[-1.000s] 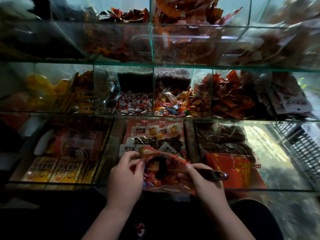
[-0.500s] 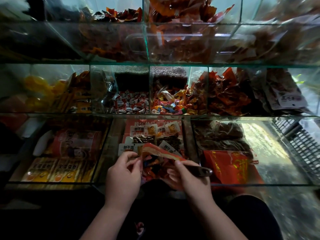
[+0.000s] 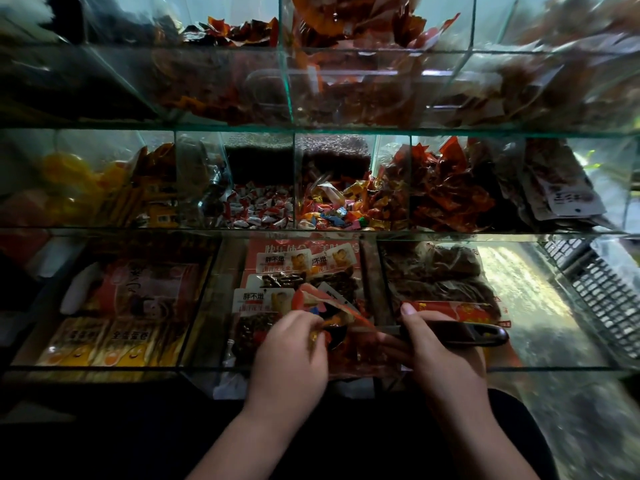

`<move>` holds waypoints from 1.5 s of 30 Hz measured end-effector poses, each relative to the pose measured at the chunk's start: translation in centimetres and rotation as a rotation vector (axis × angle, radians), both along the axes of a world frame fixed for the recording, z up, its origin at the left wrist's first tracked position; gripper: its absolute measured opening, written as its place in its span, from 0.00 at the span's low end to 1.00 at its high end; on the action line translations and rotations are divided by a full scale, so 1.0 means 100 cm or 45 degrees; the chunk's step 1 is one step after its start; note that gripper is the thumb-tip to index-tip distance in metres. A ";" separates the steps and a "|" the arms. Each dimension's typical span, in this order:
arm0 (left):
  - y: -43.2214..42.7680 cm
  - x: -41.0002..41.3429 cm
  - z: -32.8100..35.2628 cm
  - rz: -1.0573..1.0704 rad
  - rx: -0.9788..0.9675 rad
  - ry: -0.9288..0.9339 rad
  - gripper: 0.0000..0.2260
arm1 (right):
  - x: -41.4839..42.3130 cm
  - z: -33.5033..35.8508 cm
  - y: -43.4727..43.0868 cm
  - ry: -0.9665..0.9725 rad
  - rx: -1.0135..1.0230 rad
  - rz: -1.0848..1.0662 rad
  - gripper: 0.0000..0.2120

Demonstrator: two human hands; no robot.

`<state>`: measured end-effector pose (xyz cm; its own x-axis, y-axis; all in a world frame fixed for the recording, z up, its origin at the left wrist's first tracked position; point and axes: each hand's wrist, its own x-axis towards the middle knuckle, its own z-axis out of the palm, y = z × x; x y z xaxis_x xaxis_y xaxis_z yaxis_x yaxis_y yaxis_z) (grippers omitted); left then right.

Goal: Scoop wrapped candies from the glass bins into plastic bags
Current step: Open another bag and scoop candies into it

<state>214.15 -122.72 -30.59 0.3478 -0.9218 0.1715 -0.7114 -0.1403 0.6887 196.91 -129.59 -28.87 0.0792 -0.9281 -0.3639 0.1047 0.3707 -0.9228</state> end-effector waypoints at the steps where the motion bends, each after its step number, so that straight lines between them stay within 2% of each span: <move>1: -0.005 -0.004 0.000 -0.020 0.141 -0.045 0.10 | 0.000 0.003 0.002 0.018 -0.043 -0.002 0.09; 6: -0.027 -0.012 0.002 -0.023 0.636 -0.098 0.31 | -0.010 0.016 0.010 -0.026 -0.014 -0.044 0.10; 8: -0.032 -0.014 -0.002 -0.012 0.745 -0.045 0.35 | -0.015 0.022 0.011 -0.056 -0.003 -0.058 0.09; 11: -0.035 -0.015 -0.013 0.031 0.761 -0.008 0.37 | -0.021 0.026 0.014 -0.130 0.032 -0.092 0.08; 18: -0.020 -0.014 -0.044 0.072 0.337 -0.159 0.34 | -0.028 0.035 0.018 -0.306 0.075 -0.112 0.03; 21: -0.010 -0.016 -0.047 0.145 0.133 -0.180 0.32 | -0.028 0.044 0.021 -0.301 0.007 -0.059 0.10; 23: -0.010 -0.015 -0.045 0.199 0.014 -0.169 0.28 | -0.027 0.050 0.024 -0.309 -0.023 -0.020 0.11; 28: -0.012 -0.009 -0.034 0.232 -0.081 -0.243 0.28 | -0.024 0.063 0.032 -0.358 -0.133 0.071 0.03; 31: -0.015 -0.007 -0.027 0.227 -0.157 -0.224 0.25 | -0.024 0.071 0.035 -0.344 -0.218 0.099 0.06; 35: -0.033 0.000 -0.009 0.130 -0.269 -0.226 0.21 | -0.022 0.083 0.032 -0.375 -0.327 0.054 0.02; 38: -0.059 0.007 0.011 0.069 -0.384 -0.268 0.19 | -0.016 0.096 0.025 -0.391 -0.405 0.024 0.04; 42: -0.112 0.019 0.042 -0.018 -0.507 -0.336 0.22 | -0.008 0.111 -0.002 -0.571 -0.443 -0.028 0.07; 45: -0.164 0.029 0.054 -0.118 -0.451 -0.324 0.22 | 0.007 0.109 -0.030 -0.430 -0.669 -0.155 0.05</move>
<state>217.02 -139.13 -25.21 0.1722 -0.8162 0.5515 -0.8629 0.1451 0.4842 197.60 -132.63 -18.01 -0.0069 -0.9856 0.1689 0.4350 -0.1551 -0.8870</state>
